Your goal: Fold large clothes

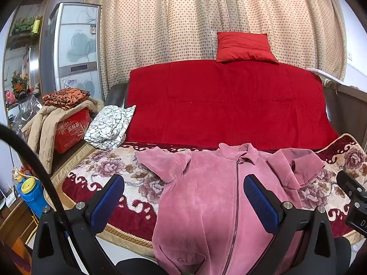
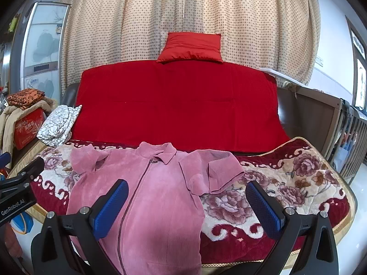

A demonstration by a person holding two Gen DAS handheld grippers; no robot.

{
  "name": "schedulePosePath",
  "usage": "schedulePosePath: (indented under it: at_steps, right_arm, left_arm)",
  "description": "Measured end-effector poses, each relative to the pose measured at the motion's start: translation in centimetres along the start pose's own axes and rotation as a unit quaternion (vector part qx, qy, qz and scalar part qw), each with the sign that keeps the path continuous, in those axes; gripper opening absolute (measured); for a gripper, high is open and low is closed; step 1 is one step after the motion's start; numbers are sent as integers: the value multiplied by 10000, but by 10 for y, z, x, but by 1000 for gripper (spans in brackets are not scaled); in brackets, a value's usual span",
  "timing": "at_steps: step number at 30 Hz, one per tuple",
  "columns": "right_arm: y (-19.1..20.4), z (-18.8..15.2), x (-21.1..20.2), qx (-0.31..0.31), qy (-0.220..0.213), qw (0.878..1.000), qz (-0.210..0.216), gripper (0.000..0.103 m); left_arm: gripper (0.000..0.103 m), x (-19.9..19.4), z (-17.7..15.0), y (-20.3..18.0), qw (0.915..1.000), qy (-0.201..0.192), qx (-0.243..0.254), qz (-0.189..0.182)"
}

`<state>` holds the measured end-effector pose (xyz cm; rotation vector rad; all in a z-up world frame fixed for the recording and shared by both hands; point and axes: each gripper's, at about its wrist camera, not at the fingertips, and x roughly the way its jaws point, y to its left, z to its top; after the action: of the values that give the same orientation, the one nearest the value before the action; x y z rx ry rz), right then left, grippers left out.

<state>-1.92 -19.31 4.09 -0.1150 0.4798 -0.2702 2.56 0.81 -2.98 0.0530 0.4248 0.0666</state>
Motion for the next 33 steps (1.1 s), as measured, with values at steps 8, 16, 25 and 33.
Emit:
schedulePosePath:
  at_steps: [8,16,25,33]
  right_arm:
    - [1,-2,2,-18,35,10000,13,103]
    - [-7,-10,32,20,283,9996,43,103]
    - [-101,-30,115,1002,872,9904,-395,103]
    - [-161,-42,194,1979,1357,9706,205,103]
  left_arm:
    - [103,4,-2,0,10000,54,-16,19]
    - [103,58,-18,-6,9964,792,64,-287]
    - [103,182,-73,-27,9741,2237,291,-149]
    - [103,240,-107,-35,9622,2699,340,157]
